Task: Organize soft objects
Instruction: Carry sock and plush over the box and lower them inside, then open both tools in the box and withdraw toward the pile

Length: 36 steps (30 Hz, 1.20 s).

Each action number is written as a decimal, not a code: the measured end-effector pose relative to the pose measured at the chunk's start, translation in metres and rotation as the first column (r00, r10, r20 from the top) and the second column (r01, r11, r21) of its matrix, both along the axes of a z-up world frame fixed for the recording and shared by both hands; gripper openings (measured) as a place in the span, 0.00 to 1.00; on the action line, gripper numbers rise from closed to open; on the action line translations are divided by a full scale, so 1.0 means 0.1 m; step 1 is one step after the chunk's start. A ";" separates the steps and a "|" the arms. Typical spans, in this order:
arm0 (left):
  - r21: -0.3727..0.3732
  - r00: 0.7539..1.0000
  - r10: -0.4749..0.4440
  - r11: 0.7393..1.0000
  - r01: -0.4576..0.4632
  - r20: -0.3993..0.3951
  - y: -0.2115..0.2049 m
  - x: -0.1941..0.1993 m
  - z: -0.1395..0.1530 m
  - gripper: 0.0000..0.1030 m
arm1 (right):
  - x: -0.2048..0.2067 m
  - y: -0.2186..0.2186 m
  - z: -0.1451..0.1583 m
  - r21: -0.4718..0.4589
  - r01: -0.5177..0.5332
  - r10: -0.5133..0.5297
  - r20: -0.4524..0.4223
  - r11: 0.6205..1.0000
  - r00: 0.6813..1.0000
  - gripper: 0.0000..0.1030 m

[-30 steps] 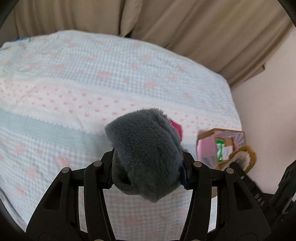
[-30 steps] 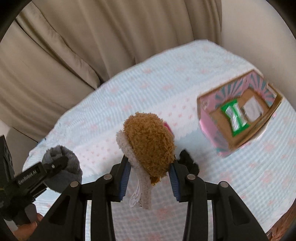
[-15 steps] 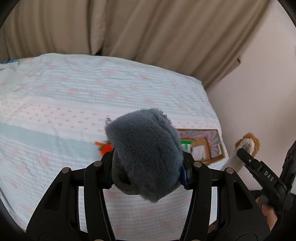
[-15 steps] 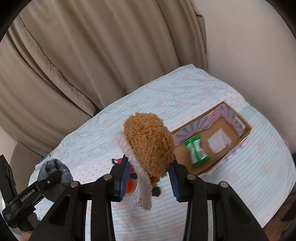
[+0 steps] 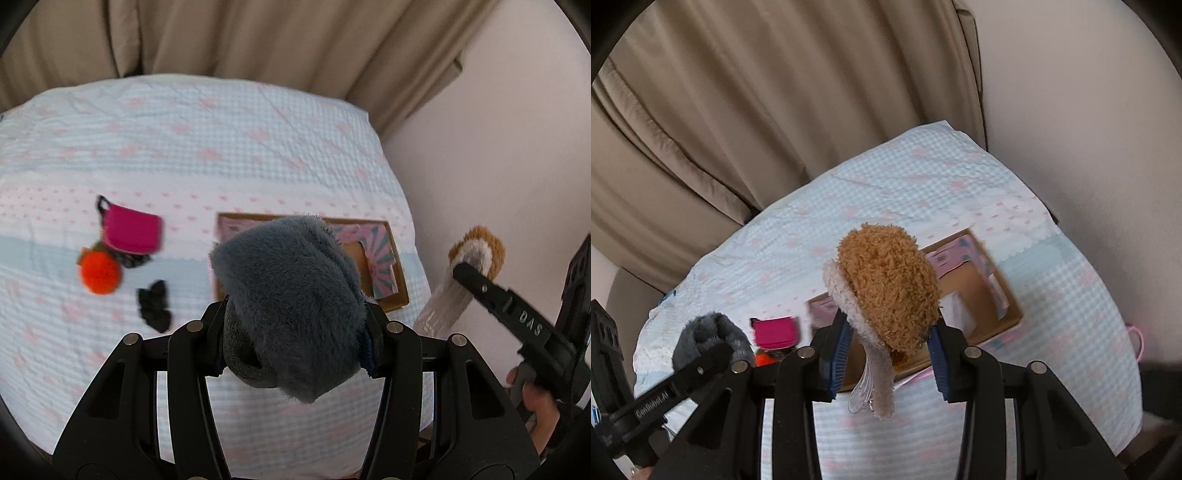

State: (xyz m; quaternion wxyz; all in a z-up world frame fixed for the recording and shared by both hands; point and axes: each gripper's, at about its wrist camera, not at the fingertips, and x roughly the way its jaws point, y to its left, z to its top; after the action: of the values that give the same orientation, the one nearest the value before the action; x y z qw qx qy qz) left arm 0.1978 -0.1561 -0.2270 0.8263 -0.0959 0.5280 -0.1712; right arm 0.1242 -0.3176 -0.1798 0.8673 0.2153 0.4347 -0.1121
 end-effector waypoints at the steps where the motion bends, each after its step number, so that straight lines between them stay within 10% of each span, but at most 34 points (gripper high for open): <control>1: 0.005 1.000 -0.004 1.000 0.004 -0.011 -0.09 0.03 -0.07 0.47 | 0.06 -0.12 -0.06 0.000 -0.013 0.013 -0.015 1.000 1.000 0.35; 24: 0.211 0.934 -0.198 0.940 0.267 -0.298 -1.47 0.74 -1.87 0.47 | 1.08 -0.83 -1.80 0.027 -0.260 0.253 -0.349 0.965 0.902 0.35; 26: 0.215 0.933 -0.198 0.939 0.268 -0.301 -1.46 0.76 -1.89 0.55 | 1.11 -0.85 -1.86 0.041 -0.257 0.253 -0.363 0.966 0.897 0.35; 29: 0.252 0.943 -0.181 0.934 0.254 -0.278 -1.42 0.75 -1.83 0.99 | 1.14 -0.85 -1.93 0.061 -0.256 0.259 -0.379 0.965 0.888 0.36; 31: 0.245 0.946 -0.182 0.937 0.250 -0.270 -1.36 0.75 -1.77 1.00 | 1.15 -0.84 -1.94 0.073 -0.249 0.258 -0.378 0.966 0.889 0.47; 33: 0.245 0.949 -0.178 0.939 0.243 -0.258 -1.29 0.71 -1.71 1.00 | 1.13 -0.85 -1.89 0.088 -0.237 0.252 -0.352 0.968 0.901 0.90; 36: 0.246 0.955 -0.159 0.943 0.222 -0.252 -1.16 0.64 -1.64 1.00 | 1.05 -0.84 -1.76 0.104 -0.228 0.249 -0.283 0.968 0.926 1.00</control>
State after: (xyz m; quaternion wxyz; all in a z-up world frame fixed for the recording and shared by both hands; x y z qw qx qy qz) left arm 0.2616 -0.2725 -0.3908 0.7448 0.0512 0.6447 -0.1645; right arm 0.2293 -0.4016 -0.3555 0.7924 0.1716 0.5850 -0.0213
